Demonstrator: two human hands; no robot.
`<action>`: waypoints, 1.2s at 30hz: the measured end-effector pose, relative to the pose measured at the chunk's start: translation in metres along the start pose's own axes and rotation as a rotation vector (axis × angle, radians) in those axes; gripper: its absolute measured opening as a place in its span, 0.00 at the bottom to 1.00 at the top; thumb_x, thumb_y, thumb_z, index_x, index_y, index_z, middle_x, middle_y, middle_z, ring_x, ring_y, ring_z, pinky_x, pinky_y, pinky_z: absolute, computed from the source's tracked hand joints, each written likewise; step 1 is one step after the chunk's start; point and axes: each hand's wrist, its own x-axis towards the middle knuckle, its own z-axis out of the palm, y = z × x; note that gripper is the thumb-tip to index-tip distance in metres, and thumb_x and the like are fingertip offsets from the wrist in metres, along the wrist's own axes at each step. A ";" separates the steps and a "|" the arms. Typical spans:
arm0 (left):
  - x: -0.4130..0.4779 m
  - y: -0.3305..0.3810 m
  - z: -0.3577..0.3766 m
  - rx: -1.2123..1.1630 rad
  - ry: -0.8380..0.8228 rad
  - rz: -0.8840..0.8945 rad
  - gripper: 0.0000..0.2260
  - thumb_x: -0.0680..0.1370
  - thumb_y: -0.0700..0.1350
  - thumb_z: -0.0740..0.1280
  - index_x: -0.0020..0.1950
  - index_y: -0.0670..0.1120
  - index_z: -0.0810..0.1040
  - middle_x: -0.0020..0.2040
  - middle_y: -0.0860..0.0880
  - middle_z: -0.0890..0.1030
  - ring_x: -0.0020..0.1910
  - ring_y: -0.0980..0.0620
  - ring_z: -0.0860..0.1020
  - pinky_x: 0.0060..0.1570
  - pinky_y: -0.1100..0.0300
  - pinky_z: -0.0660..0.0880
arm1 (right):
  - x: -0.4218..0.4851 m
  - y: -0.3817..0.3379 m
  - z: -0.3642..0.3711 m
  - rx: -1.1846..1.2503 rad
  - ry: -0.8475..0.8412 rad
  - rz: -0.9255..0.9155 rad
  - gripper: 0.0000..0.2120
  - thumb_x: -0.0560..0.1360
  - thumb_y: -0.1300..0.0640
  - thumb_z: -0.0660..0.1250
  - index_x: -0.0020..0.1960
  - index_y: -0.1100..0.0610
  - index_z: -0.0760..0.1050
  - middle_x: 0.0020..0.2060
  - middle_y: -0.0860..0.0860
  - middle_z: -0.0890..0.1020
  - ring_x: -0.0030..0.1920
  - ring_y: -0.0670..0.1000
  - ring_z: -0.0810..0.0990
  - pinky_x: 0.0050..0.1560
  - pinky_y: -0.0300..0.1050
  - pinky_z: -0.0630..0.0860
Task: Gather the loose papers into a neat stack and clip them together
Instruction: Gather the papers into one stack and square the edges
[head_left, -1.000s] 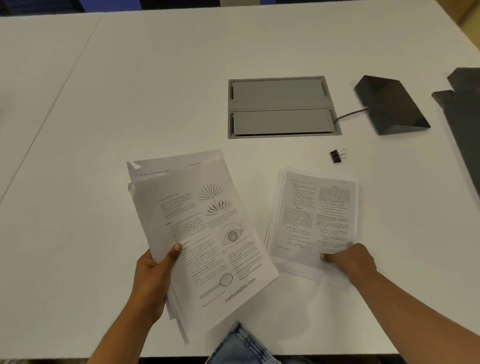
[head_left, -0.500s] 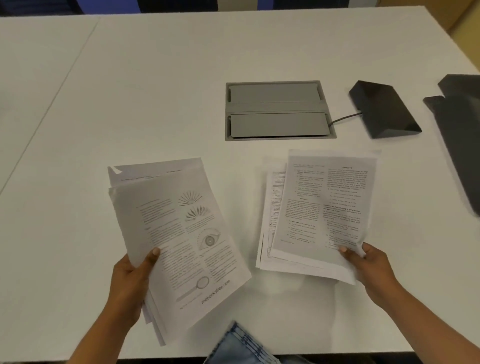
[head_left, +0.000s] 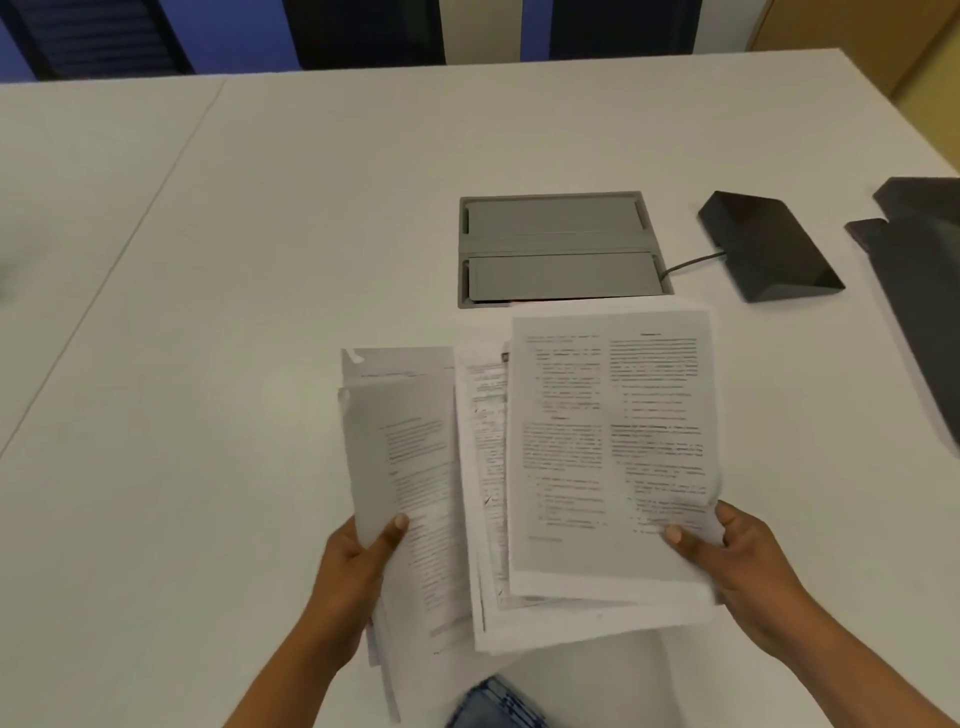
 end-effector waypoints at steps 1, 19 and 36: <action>-0.002 0.001 0.007 -0.011 -0.027 -0.001 0.12 0.77 0.47 0.68 0.59 0.46 0.81 0.51 0.46 0.87 0.50 0.45 0.85 0.50 0.47 0.82 | 0.000 -0.001 0.005 0.008 -0.019 -0.003 0.20 0.68 0.60 0.73 0.60 0.56 0.80 0.53 0.53 0.87 0.52 0.57 0.86 0.51 0.60 0.81; 0.025 0.044 0.079 0.114 -0.345 0.147 0.14 0.77 0.41 0.70 0.62 0.48 0.79 0.56 0.49 0.85 0.54 0.49 0.84 0.51 0.52 0.82 | 0.040 -0.039 0.047 -0.070 -0.056 -0.135 0.25 0.67 0.61 0.77 0.62 0.54 0.78 0.55 0.51 0.86 0.54 0.52 0.85 0.52 0.52 0.82; 0.092 0.102 0.098 0.055 -0.105 0.507 0.14 0.72 0.37 0.75 0.53 0.54 0.82 0.49 0.55 0.86 0.51 0.52 0.84 0.46 0.60 0.82 | 0.125 -0.094 0.069 -0.082 0.000 -0.353 0.15 0.69 0.63 0.75 0.52 0.48 0.81 0.47 0.40 0.87 0.50 0.44 0.85 0.44 0.36 0.81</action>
